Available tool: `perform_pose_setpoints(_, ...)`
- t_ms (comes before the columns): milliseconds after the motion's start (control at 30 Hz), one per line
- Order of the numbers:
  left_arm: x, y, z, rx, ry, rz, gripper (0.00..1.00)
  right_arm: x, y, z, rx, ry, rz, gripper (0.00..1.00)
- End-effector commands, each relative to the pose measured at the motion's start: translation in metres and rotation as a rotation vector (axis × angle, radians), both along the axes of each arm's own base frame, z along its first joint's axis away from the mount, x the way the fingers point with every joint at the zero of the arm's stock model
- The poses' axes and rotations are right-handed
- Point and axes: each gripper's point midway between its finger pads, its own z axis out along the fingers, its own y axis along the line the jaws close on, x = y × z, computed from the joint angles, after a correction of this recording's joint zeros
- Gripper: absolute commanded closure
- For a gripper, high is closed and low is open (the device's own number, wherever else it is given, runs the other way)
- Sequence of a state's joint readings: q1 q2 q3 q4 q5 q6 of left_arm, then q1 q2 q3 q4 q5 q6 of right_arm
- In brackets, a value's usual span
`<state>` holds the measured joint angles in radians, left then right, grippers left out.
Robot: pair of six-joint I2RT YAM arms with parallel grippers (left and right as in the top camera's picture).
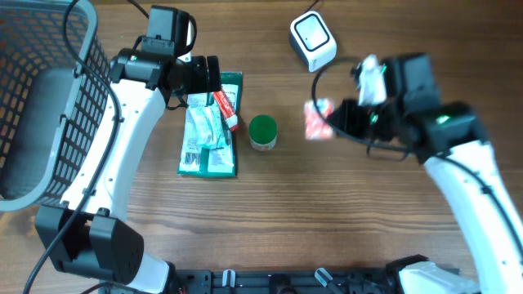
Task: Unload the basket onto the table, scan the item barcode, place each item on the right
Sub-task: 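Raise the Kleenex pack up to the white scanner with the right gripper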
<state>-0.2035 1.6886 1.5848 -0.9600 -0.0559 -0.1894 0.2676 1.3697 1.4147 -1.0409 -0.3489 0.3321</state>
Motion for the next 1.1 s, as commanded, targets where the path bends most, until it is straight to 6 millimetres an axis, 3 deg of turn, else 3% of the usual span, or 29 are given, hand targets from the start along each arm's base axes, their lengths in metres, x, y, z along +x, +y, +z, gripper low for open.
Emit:
perform_pose_setpoints(0, 0.002, 0.003, -0.002, 0.007, 0.003, 0.018, 0.00, 0.041, -0.030, 0.037, -0.233, -0.126, -0.056, 0.96)
perform_pose_setpoints(67, 0.002, 0.003, -0.002, 0.007, 0.003, 0.018, 0.00, 0.064, -0.039, 0.046, -0.327, -0.158, -0.061, 0.96)
perform_pose_setpoints(167, 0.002, 0.003, -0.002, 0.007, 0.003, 0.018, 0.00, 0.103, -0.043, 0.038, -0.480, -0.238, -0.051, 0.96)
perform_pose_setpoints(267, 0.002, 0.003, -0.002, 0.007, 0.003, 0.018, 0.00, 0.155, -0.027, 0.011, -0.622, -0.330, -0.019, 0.96)
perform_pose_setpoints(467, 0.002, 0.003, -0.002, 0.007, 0.003, 0.018, 0.00, 0.216, -0.005, -0.045, -0.879, -0.428, 0.068, 0.96)
perform_pose_setpoints(567, 0.002, 0.003, -0.002, 0.007, 0.003, 0.018, 0.00, 0.240, -0.007, -0.081, -0.989, -0.429, 0.082, 0.96)
perform_pose_setpoints(633, 0.002, 0.003, -0.002, 0.007, 0.003, 0.018, 0.00, 0.250, -0.007, -0.101, -1.023, -0.428, 0.088, 0.96)
perform_pose_setpoints(733, 0.002, 0.003, -0.002, 0.007, 0.003, 0.018, 0.00, 0.263, -0.002, -0.114, -1.013, -0.457, 0.071, 0.96)
perform_pose_setpoints(1067, 0.002, 0.003, -0.002, 0.007, 0.003, 0.018, 0.00, 0.274, -0.002, -0.109, -1.010, -0.514, 0.068, 0.96)
